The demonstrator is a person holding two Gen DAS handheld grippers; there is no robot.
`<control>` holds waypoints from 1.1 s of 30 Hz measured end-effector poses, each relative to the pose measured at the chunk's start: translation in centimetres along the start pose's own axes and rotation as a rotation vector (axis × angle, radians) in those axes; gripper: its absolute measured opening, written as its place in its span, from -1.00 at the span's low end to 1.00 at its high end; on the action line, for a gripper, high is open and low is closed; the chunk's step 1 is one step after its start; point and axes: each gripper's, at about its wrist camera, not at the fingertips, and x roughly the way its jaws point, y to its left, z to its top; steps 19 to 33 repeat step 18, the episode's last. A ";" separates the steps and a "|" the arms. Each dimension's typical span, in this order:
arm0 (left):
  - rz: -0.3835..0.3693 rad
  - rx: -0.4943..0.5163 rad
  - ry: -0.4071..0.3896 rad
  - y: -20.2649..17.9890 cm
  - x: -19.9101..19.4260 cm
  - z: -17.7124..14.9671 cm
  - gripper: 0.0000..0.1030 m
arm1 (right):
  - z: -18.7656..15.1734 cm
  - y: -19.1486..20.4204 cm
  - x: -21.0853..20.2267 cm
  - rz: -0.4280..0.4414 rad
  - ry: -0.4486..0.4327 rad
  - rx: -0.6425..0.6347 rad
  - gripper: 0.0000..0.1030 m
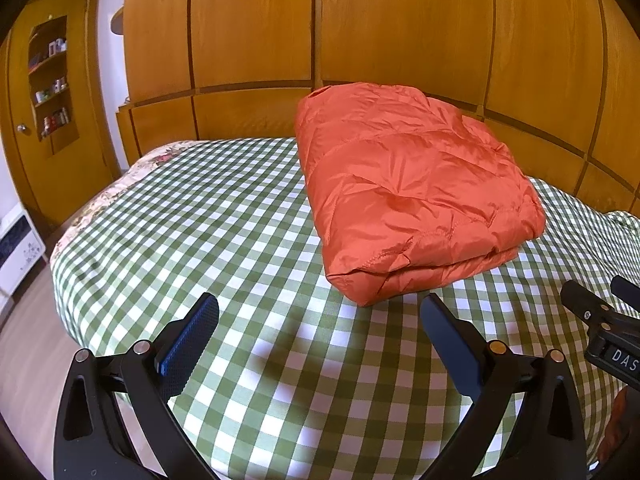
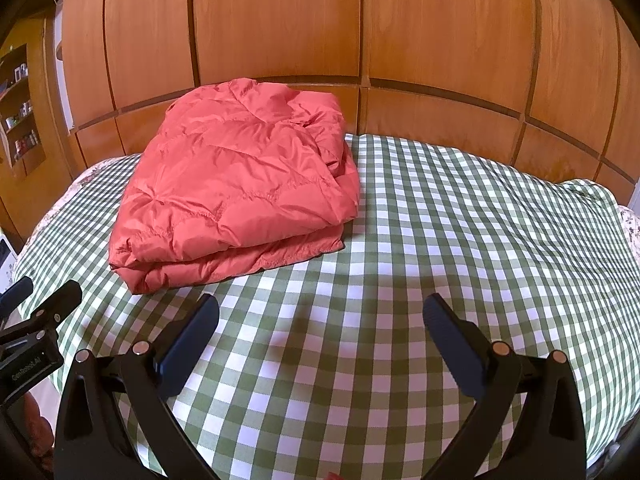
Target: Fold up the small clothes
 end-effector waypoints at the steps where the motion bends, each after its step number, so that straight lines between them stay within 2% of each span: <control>1: -0.001 0.000 0.003 0.1 0.0 0.0 0.94 | 0.0 0.0 0.0 -0.001 0.001 0.001 0.96; 6: 0.011 -0.027 0.002 0.6 0.2 -0.1 0.94 | -0.2 -0.1 0.4 0.005 0.010 0.004 0.96; 12: 0.000 -0.013 0.039 0.6 0.8 0.0 0.94 | -0.4 -0.2 0.9 0.003 0.021 0.005 0.96; 16: 0.001 0.005 0.069 0.6 1.8 0.0 0.94 | -0.1 -1.9 1.8 -0.038 0.024 0.039 0.96; 18: 0.006 0.007 0.079 0.9 2.2 0.0 0.94 | 0.1 -4.0 2.9 -0.102 0.018 0.064 0.96; 33: 0.006 0.007 0.079 0.9 2.2 0.0 0.94 | 0.1 -4.0 2.9 -0.102 0.018 0.064 0.96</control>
